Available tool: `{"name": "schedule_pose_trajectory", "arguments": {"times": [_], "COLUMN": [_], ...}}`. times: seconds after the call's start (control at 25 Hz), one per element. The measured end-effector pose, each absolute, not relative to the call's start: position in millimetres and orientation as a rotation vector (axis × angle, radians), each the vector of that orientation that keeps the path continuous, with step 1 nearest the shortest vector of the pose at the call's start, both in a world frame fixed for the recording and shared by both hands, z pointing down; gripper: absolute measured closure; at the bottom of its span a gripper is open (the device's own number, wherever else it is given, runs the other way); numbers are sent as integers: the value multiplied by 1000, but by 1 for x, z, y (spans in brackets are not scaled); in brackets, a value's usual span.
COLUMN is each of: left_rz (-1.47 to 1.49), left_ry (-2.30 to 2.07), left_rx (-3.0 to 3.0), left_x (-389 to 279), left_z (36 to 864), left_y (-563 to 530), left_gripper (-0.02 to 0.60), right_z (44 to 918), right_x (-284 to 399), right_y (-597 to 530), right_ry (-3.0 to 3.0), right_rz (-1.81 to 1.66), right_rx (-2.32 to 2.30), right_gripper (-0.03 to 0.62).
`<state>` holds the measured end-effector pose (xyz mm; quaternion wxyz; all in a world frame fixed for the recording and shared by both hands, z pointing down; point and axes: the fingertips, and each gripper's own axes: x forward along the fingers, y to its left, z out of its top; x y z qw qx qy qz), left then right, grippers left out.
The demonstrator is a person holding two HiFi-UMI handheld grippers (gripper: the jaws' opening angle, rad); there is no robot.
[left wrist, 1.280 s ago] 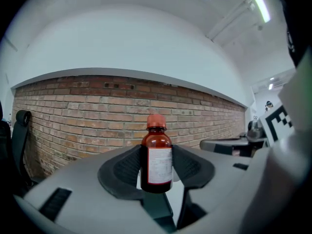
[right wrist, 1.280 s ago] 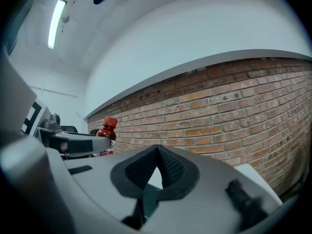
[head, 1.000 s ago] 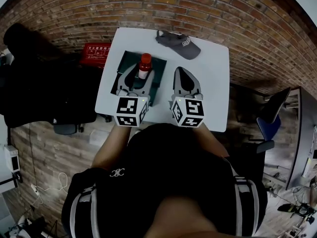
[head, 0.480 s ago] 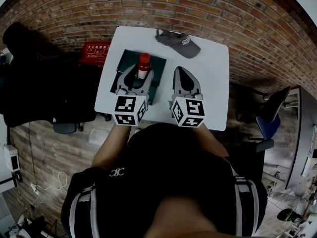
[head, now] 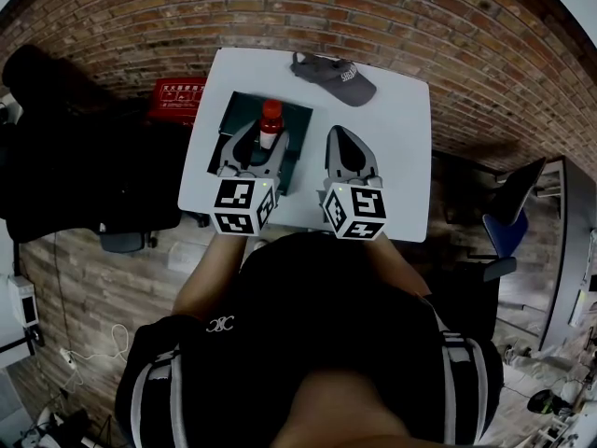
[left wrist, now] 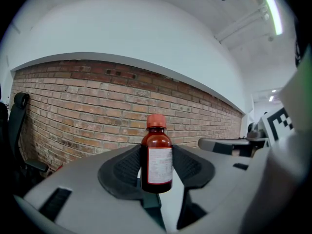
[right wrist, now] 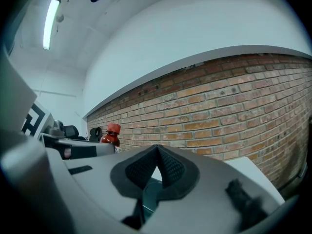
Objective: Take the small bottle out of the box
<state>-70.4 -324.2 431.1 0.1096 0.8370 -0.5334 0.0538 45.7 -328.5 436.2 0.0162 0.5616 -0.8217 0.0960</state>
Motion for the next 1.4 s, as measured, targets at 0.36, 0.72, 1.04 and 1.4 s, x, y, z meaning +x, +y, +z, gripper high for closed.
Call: {"name": "schedule_pose_trajectory", "arguments": {"times": [0.36, 0.72, 1.04, 1.4], "left_rz": [172, 185, 212, 209], "left_ry": [-1542, -1516, -1482, -1447], "left_rx": [2461, 2464, 2475, 2502], "left_x": [-73, -75, -80, -81], "left_z": [436, 438, 445, 445], "left_y": [-322, -320, -316, -316], "left_gripper": [374, 374, 374, 374], "right_z": [439, 441, 447, 445], "right_x": [40, 38, 30, 26], "right_y": [-324, -320, -314, -312], "right_ry": [-2552, -2543, -2531, -2522], "right_rz": [313, 336, 352, 334], "right_rx": [1743, 1753, 1766, 1789], "right_gripper": [565, 565, 565, 565]}}
